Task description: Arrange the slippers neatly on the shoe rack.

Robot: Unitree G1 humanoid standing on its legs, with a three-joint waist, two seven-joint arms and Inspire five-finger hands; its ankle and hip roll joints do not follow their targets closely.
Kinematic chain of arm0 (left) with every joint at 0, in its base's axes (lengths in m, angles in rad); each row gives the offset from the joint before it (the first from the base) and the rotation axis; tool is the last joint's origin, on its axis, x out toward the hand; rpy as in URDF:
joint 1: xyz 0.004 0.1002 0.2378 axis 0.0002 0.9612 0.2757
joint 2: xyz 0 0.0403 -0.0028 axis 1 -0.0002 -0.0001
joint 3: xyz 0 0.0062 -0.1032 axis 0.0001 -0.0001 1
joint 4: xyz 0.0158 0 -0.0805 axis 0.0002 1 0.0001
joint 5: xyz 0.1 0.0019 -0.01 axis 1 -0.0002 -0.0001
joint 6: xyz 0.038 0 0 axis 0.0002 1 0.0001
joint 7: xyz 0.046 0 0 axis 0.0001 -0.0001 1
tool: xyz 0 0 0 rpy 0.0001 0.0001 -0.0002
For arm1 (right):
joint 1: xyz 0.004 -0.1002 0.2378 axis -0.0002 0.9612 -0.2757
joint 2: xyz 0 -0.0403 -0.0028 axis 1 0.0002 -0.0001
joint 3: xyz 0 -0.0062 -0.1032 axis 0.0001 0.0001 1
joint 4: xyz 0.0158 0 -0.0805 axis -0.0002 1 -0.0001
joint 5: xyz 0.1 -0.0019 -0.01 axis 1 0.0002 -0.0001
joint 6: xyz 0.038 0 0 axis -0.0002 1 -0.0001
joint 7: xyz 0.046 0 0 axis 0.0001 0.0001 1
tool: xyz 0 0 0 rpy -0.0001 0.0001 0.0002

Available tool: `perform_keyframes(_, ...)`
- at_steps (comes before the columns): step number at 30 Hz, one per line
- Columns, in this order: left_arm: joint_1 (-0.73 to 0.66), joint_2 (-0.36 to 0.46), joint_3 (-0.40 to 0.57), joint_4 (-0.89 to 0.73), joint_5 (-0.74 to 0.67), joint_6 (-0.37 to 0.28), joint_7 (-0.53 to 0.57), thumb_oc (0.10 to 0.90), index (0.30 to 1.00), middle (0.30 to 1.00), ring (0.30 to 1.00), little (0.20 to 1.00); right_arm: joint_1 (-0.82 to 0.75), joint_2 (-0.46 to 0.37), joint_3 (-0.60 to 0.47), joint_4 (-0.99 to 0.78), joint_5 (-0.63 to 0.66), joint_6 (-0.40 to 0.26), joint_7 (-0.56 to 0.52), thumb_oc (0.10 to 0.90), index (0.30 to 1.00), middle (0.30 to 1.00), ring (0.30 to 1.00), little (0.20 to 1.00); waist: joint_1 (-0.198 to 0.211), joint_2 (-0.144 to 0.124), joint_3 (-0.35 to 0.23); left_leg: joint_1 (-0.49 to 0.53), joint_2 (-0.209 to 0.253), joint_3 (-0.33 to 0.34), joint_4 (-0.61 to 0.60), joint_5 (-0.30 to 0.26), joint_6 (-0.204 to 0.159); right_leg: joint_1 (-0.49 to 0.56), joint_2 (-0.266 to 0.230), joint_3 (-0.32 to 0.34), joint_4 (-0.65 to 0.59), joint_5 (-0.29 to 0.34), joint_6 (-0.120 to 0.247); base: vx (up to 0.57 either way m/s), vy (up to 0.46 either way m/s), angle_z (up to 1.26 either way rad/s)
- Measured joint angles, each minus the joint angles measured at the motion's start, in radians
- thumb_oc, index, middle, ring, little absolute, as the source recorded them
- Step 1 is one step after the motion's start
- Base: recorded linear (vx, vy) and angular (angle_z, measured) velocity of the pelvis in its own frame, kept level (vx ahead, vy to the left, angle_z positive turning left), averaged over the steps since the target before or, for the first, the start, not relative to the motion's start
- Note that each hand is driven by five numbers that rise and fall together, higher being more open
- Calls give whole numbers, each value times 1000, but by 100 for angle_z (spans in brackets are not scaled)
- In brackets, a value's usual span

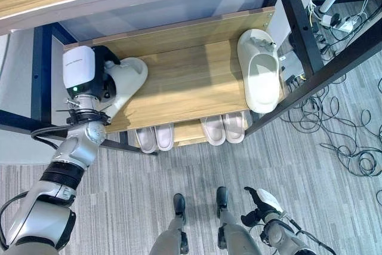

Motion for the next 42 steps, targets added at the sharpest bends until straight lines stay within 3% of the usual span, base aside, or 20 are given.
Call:
perform_keyframes(8,34,-125,-52,-146,-35,-33,-22,400,300,300,300,300,3,-2,-3,-35,0,5,-13,800,900,900,900,900,-8,3,1,3,0,2,0,6,0,1,0,3,0,6,-1,0,0,0)
perform_keyframes(13,35,-175,-82,-173,-66,-46,-23,400,300,300,300,300,4,-13,-22,-41,0,7,-21,800,900,900,900,900,-13,37,17,16,-1,10,0,6,0,11,0,16,0,9,1,-5,21,-4)
perform_keyframes(21,32,-175,-84,-188,-67,-44,-23,400,300,300,300,300,12,-43,-24,-74,0,7,-21,800,900,900,900,900,-50,69,28,39,-3,58,0,6,0,8,0,69,0,23,5,3,26,-20)
perform_keyframes(29,-67,-163,-152,-145,-65,-40,-22,400,300,300,300,300,49,-112,-43,-76,0,9,-21,800,900,900,900,900,-88,132,33,43,-5,103,-1,5,1,-10,2,118,0,38,13,13,31,-17)
perform_keyframes(42,-136,-131,-168,-18,-88,-25,-8,400,300,300,300,300,69,-117,-64,-71,0,8,-20,800,900,900,900,900,-89,138,33,34,-4,142,-1,4,1,-46,9,160,-6,49,22,15,2,-11)
